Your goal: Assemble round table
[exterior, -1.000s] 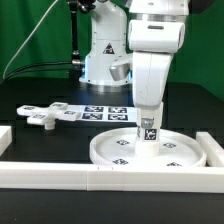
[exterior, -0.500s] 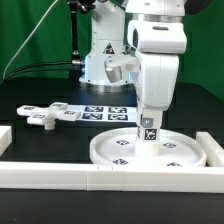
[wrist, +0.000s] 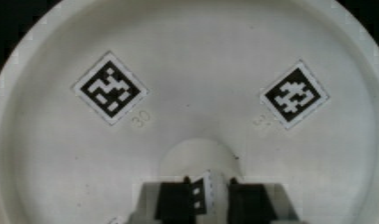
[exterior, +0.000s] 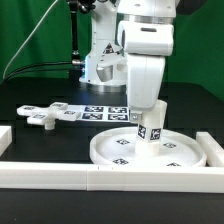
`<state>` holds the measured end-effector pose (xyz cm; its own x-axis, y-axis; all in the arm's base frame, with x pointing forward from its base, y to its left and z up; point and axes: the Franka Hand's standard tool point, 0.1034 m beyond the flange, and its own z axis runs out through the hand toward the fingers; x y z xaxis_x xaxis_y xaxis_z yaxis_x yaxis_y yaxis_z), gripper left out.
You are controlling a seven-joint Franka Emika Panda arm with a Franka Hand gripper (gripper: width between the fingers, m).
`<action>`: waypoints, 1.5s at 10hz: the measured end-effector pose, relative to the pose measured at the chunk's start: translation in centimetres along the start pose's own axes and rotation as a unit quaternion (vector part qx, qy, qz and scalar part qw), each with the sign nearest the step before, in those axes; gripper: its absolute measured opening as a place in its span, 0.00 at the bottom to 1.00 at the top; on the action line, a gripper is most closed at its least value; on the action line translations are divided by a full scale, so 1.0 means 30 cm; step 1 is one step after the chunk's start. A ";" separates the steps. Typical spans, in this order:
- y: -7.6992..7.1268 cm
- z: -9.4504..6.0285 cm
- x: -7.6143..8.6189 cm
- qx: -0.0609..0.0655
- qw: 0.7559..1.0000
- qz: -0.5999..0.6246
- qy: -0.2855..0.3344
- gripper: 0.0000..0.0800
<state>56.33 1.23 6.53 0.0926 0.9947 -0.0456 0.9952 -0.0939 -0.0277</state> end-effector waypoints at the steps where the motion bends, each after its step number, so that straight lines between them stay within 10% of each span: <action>1: 0.000 0.000 -0.004 0.000 0.999 0.048 0.000 0.09; 7: -0.004 -0.001 -0.005 0.006 0.984 0.177 -0.005 0.00; 10: 0.008 -0.020 -0.012 0.006 0.982 0.187 -0.008 0.53; 15: 0.003 -0.014 0.006 0.007 0.982 0.191 -0.007 0.81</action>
Offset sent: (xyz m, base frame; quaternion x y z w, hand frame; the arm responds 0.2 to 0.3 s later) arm 0.0000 0.0000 0.0000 0.0000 0.0000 0.1938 0.9810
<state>56.46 1.42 6.95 0.4575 0.8865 -0.0697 0.8878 -0.4598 -0.0203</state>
